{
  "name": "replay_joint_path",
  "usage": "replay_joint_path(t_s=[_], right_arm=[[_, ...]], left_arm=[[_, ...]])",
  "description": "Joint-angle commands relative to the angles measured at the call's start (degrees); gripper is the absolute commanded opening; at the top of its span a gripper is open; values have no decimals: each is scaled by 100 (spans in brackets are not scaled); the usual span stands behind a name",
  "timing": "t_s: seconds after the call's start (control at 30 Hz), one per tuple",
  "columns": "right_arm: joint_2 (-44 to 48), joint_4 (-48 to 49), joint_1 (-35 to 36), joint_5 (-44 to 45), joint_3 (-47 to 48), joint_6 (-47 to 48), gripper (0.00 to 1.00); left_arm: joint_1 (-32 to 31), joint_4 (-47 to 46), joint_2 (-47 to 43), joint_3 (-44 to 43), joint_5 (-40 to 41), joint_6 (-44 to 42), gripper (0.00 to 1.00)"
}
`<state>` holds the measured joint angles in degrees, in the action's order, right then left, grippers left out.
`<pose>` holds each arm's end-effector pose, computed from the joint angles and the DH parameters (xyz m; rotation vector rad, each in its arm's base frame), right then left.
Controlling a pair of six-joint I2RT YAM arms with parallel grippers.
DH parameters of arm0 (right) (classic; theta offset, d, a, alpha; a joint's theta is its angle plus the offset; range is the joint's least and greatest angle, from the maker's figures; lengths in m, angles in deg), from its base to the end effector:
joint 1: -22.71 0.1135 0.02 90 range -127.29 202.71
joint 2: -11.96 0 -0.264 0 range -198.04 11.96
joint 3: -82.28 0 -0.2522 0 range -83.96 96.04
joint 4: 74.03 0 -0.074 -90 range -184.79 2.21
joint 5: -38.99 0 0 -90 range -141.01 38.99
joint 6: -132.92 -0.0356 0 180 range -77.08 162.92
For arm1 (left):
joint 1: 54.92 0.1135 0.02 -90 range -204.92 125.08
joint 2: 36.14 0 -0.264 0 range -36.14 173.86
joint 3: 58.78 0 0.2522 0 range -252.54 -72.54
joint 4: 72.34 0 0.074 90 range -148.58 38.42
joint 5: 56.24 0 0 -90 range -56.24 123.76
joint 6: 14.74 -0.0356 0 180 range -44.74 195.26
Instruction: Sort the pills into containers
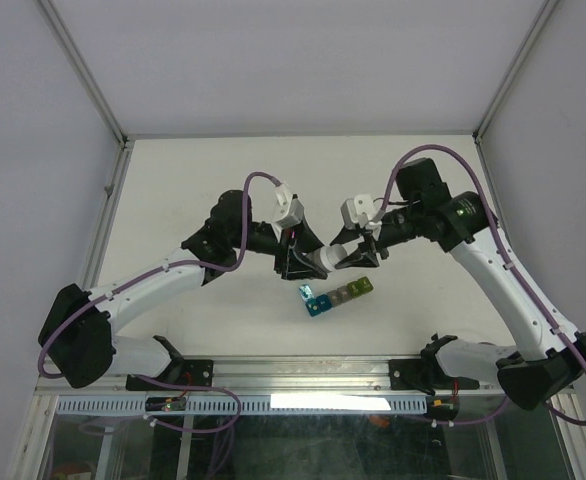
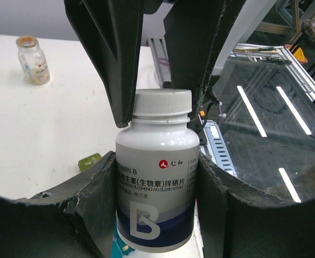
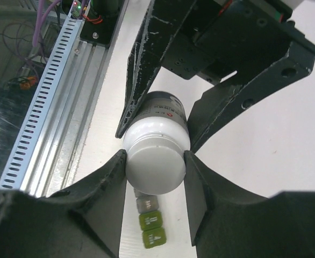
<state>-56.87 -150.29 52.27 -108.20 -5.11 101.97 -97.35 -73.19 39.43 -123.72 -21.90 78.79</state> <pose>0.1699 0.1307 0.3874 -1.7572 1.2398 0.9319 0.1978 -0.2206 0.3067 1.2962 1.3695 -1.4040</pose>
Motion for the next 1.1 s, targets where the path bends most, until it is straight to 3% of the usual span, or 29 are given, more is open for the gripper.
replay_joint_path(t_s=[0.0,0.57,0.87,1.07], right_arm=[[97,-78,-3,-495,72,1069,16],[198,157,33,-653,-143,1799,16],[6,-263,7,-91,568,2316,17],[-48,-544,-598,-305,923,2471,17]], left_arm=[[27,-600,-298,142,-269,412,0],[36,-2536,-13,299,-884,1771,0],[52,-2141,193,57,-1153,1654,0],[91,-2074,160,66,-1206,1633,0]])
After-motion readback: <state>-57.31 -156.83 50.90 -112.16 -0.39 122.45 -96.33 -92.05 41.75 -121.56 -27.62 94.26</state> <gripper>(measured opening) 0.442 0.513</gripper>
